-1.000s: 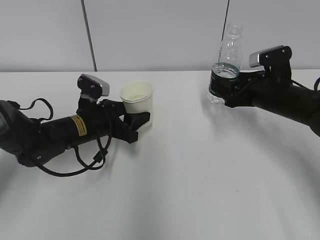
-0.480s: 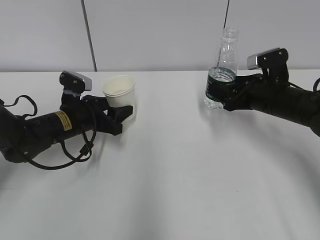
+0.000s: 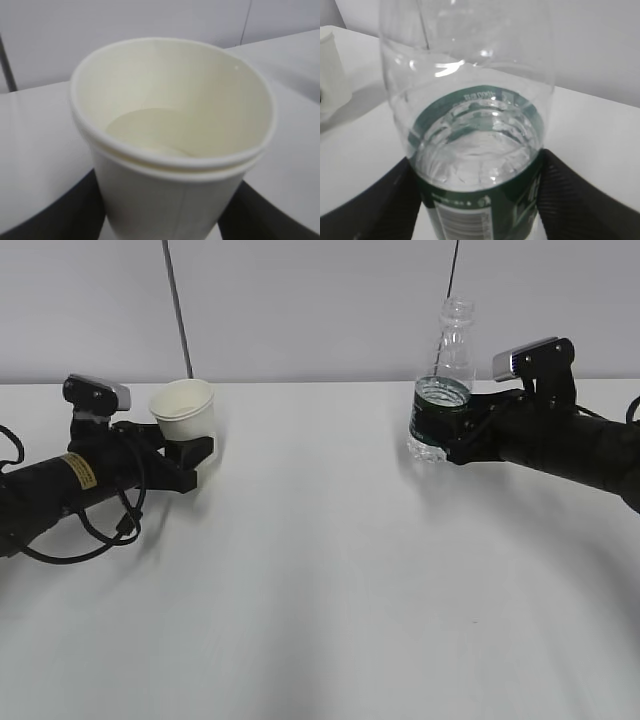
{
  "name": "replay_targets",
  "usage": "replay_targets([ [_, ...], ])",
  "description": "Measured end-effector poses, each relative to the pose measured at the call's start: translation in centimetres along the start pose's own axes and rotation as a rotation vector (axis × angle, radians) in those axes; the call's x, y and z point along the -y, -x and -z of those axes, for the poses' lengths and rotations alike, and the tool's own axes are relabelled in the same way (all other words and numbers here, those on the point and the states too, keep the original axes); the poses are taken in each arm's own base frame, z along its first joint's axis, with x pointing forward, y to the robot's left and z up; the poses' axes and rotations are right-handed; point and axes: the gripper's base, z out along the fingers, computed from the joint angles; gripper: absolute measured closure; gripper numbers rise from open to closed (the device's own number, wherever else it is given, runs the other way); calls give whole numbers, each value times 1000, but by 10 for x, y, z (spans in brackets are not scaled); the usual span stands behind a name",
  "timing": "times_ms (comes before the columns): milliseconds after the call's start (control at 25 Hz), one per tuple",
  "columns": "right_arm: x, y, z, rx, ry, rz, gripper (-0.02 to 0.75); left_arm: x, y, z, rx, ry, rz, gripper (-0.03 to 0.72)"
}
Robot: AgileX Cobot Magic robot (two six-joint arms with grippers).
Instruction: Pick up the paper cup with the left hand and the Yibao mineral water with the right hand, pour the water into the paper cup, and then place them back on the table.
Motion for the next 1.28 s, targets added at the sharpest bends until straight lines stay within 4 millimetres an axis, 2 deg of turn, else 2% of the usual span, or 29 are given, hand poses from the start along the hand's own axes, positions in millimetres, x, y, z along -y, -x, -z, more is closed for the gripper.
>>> replay_targets([
  [200,0,0,0,-2,4,2,248,-12,-4,5,-39,42,-16,284],
  [1280,-2,-1,0,-11,23,8,248,-19,-4,5,-24,121,-52,284],
])
